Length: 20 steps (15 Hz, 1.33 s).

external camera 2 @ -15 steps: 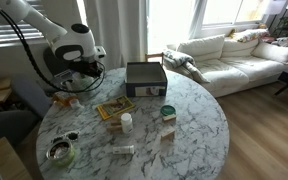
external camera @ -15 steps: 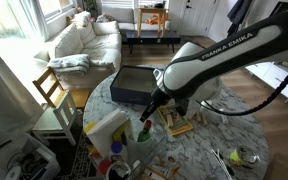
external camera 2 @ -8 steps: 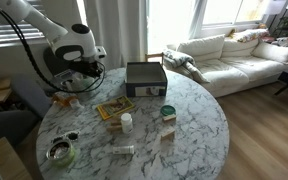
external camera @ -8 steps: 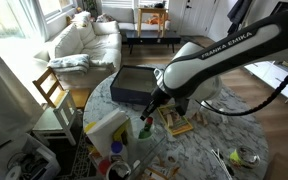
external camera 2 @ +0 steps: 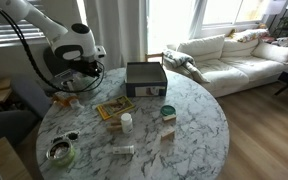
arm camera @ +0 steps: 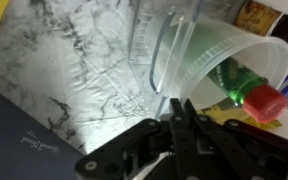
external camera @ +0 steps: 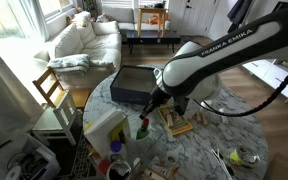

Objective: Take the plastic cup out of the clear box then remove the green bottle from it and place the pair of sunglasses in it

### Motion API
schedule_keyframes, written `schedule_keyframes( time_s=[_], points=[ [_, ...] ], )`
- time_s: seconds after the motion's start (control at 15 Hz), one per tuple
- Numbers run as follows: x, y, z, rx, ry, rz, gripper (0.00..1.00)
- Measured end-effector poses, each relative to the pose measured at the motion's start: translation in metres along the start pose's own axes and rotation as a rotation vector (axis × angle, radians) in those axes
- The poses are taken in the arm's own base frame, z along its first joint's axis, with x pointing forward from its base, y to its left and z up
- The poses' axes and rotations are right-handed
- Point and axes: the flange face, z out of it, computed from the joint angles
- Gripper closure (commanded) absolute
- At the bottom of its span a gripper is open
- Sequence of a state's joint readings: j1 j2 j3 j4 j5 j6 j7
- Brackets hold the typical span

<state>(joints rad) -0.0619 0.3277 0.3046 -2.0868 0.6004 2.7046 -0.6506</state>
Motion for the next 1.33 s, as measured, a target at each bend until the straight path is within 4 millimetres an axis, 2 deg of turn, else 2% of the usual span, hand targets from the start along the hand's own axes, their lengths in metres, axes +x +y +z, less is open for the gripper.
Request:
schedule_keyframes(
  time_s=[0.4,0.8,1.07,1.33],
  points=[
    [0.015,0.008,-0.029,0.031,0.010,0.022,0.99],
    [0.021,0.021,-0.063,0.176,0.032,0.071,0.99],
    [0.015,0.039,-0.096,0.256,0.010,0.080,0.99],
    [0.005,0.058,-0.139,0.312,-0.006,0.092,0.99]
  ],
)
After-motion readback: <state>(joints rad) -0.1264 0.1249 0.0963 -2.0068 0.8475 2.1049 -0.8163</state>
